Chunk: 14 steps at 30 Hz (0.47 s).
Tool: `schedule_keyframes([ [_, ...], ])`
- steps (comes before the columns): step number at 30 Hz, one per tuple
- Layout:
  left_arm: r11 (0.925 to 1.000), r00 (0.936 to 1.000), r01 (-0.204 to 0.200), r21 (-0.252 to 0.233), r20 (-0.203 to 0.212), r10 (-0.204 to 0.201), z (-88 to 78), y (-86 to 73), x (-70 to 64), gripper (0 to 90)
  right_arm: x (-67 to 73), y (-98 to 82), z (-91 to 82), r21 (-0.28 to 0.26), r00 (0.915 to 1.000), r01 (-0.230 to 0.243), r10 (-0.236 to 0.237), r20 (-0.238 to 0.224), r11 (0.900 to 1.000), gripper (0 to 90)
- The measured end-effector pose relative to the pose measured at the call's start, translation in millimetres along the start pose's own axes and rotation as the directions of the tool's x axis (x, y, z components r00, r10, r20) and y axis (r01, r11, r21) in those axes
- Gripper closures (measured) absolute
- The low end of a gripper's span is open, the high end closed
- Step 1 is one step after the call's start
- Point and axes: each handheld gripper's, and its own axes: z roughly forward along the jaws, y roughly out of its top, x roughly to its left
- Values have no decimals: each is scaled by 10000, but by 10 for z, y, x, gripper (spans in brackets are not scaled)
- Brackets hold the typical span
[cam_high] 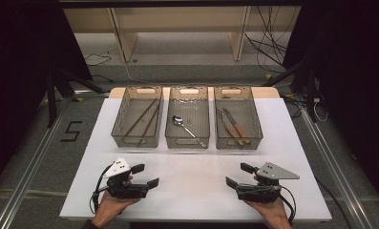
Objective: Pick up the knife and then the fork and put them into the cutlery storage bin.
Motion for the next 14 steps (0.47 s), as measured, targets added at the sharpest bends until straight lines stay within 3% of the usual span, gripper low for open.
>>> schedule_keyframes([
  [14,10000,10000,-38,23,-30,38,3,2,8,157,-7,-5,8,19,10000,-10,10,28,10000,223],
])
